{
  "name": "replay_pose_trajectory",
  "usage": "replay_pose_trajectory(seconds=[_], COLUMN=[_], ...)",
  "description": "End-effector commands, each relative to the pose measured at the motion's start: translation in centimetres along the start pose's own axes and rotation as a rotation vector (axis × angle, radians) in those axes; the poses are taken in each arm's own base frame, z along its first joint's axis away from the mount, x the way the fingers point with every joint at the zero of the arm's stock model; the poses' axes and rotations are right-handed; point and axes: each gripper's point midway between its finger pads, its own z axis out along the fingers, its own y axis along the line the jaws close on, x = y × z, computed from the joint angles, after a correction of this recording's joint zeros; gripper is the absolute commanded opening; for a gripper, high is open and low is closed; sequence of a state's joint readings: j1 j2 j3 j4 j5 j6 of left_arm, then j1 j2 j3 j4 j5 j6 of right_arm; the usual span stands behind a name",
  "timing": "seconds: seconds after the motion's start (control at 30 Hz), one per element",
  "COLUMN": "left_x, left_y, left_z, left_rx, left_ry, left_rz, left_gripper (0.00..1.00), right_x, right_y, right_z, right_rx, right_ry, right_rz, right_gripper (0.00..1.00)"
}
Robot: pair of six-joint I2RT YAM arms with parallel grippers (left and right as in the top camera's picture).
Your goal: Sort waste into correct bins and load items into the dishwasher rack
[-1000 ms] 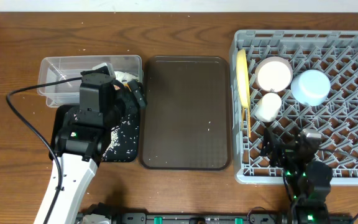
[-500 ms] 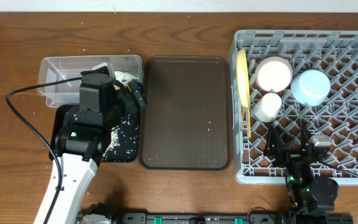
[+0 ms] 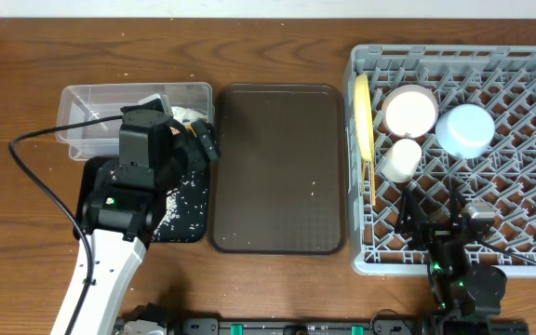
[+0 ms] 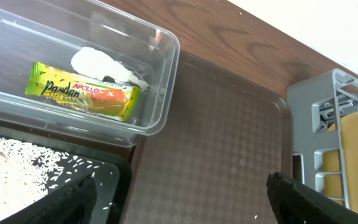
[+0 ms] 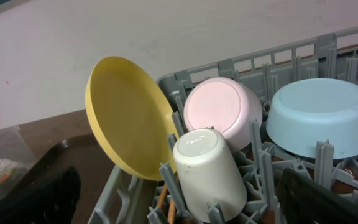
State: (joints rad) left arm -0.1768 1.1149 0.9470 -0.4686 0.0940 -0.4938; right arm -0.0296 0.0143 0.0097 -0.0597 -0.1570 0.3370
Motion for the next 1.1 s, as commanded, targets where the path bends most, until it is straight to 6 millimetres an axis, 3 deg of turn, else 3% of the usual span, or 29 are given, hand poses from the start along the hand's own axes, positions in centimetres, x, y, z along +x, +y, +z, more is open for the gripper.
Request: replay_pose_trajectory(seconds=[0.0, 0.47, 0.57, 0.93, 1.07], left_x=[-0.7, -0.7, 0.2, 1.1, 1.3], left_y=[-0.1, -0.1, 0.4, 0.7, 1.8], left_z=[-0.3, -0.3, -0.3, -7.5, -10.0], left_rx=[-0.003, -0.003, -0.018, 0.085, 0.092], left_ry=[-0.018, -0.019, 0.007, -0.16, -0.274], left_rz=[0.007, 0.007, 0.007, 0.014, 0.014], left_gripper=[0.9, 0.9, 0.9, 0.9, 0.9], right_x=[0.0, 0.0, 0.0, 0.0, 0.0], right_y=[0.1, 0.1, 0.1, 0.1, 0.1], right_z=[0.0, 0.0, 0.0, 0.0, 0.0], right_rx=[-0.007, -0.006, -0.006, -0.007, -0.006], right_ry=[-0.002, -0.003, -0.003, -0.002, -0.003], right_rz=[0.013, 0.013, 0.013, 0.013, 0.013], right_gripper=[0.99, 0.99, 0.99, 0.99, 0.99])
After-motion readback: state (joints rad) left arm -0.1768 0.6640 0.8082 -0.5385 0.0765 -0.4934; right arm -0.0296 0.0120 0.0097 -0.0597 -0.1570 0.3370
